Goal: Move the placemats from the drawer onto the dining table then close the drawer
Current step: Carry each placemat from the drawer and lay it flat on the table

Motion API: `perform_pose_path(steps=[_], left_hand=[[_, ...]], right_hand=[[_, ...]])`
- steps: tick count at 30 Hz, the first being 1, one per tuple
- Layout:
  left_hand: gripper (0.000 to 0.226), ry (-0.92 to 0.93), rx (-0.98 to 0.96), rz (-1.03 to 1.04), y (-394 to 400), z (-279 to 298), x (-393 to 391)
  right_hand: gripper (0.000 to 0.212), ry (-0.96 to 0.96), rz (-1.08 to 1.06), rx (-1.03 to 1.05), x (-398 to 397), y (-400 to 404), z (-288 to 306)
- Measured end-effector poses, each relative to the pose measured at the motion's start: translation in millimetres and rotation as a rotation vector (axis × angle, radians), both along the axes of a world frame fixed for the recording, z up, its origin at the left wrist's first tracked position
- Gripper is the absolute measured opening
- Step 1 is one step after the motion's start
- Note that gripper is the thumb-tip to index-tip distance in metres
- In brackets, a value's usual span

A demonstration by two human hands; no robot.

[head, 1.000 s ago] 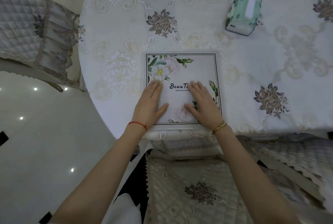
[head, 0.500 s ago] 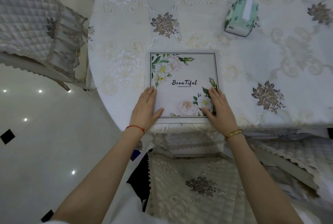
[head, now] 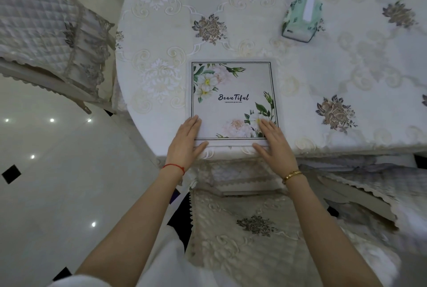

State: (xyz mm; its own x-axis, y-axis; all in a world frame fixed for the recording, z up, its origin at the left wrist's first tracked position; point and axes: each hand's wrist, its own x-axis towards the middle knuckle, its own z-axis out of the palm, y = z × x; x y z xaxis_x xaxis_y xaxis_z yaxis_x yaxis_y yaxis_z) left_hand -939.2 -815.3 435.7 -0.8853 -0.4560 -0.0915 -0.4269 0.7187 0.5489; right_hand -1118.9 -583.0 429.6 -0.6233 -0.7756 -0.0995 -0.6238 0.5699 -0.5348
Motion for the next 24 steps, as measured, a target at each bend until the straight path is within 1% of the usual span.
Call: perform_pose_path(steps=[5,9,12,16,19,24], left_hand=[[0.066,-0.044,0.015,0.039,1,6,9],[0.064,-0.045,0.034,0.078,5,10,19],[0.056,0.015,0.02,0.072,9,18,28],[0.051,0.078,0.008,0.044,15,36,38],[0.048,0.104,-0.021,-0.024,20,49,47],[0.043,0.167,-0.074,-0.14,27,68,60]], right_hand=[[0.064,-0.057,-0.099,-0.027,2,15,3],[0.066,-0.084,-0.176,-0.023,9,20,8],[0.063,-0.057,-0.197,-0.026,18,22,20],[0.05,0.046,-0.174,-0.068,37,28,39],[0.044,0.116,-0.168,-0.088,57,38,54],[0.043,0.172,-0.206,-0.097,88,60,74]])
